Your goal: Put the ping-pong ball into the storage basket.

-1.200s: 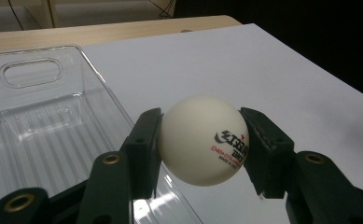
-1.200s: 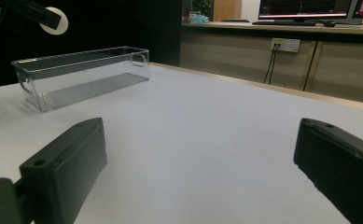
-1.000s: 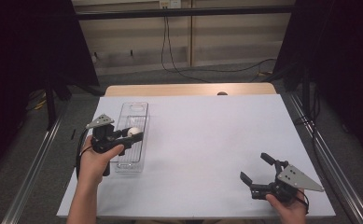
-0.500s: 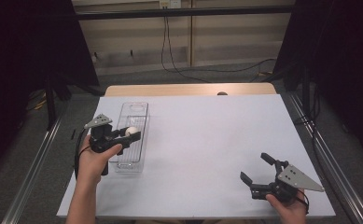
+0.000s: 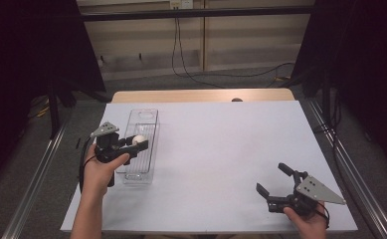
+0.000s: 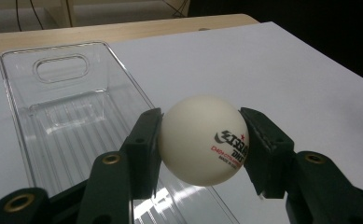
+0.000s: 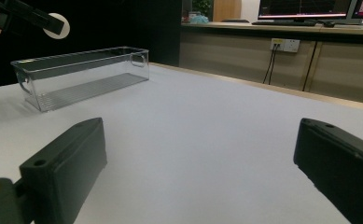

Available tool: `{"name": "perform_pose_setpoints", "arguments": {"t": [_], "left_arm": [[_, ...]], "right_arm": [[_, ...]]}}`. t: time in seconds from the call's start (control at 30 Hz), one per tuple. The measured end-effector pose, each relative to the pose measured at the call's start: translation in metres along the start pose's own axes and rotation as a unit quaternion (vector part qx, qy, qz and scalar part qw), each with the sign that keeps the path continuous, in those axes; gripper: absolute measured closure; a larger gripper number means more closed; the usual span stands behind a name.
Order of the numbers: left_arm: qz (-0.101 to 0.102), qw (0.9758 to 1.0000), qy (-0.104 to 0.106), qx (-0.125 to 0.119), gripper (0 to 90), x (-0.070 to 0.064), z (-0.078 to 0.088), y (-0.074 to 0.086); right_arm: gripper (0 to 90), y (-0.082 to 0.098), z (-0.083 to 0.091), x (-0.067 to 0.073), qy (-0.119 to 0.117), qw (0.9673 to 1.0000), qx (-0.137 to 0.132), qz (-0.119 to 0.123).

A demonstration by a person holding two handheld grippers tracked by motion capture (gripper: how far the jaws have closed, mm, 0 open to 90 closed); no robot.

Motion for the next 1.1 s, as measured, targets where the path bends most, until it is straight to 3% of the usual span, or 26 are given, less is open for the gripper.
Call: {"name": "perform_pose_setpoints", "arguments": {"t": [1.1], "left_arm": [[0.011, 0.9996, -0.025, 0.007, 51.1, 0.016, -0.001, 0.012]], "right_arm": [[2.1, 0.0, 0.0, 0.0, 0.001, 1.0, -0.001, -0.002]]}}
Point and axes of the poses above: each handheld gripper's, and its own axes: z roughly backward along the jaws, y roughly out of its underside, x roughly to its left, the point moved 7 cm from there along -z, roughly forward along the jaws, and after that the axes turned 14 degrees about -z, right-handed, at the moved point
